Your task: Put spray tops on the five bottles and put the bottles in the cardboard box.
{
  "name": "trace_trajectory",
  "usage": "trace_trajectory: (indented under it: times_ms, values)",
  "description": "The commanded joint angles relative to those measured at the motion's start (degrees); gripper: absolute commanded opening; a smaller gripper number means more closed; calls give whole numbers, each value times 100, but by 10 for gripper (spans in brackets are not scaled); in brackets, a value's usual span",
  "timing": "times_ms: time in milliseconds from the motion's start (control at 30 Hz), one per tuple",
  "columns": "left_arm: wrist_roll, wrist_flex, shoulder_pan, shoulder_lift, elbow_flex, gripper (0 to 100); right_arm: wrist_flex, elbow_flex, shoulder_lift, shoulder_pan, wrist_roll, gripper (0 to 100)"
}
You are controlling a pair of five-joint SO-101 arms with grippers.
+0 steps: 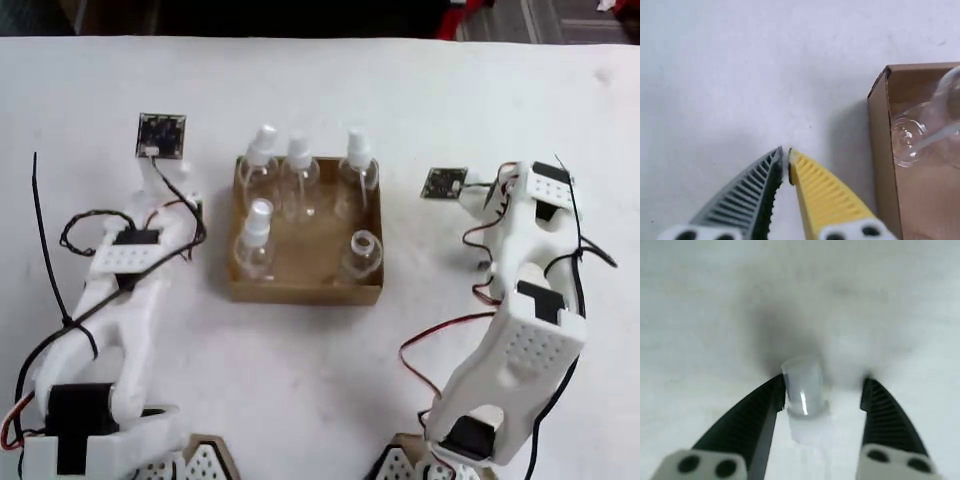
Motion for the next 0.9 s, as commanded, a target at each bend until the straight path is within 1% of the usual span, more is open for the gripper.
trace_trajectory:
  times_ms: [0,67,100,200,333,533,567,733,867]
  values:
    - [-70,-132,57,-154,-281,24,-4,-211,57,92,26,94]
    - [-70,-132,57,-154,-281,24,-4,-211,13,92,26,22]
    - [-70,-132,57,-154,-281,24,-4,-220,4,92,26,9]
    - [-70,-132,57,-154,-281,24,-13,-220,4,92,26,43]
    - [-70,-123,57,-154,-281,24,-4,-229,-13,92,26,16]
    - [-70,-123,57,-154,-281,24,4,-193,-435,92,0,15]
    - [-70,-123,57,-154,-281,24,4,-185,-523,92,-79,15]
    - [-70,-114,57,-154,-281,24,-31,-211,-857,48,-1020,15]
    - [-70,-114,57,-154,-281,24,-31,-211,-910,22,-1240,15]
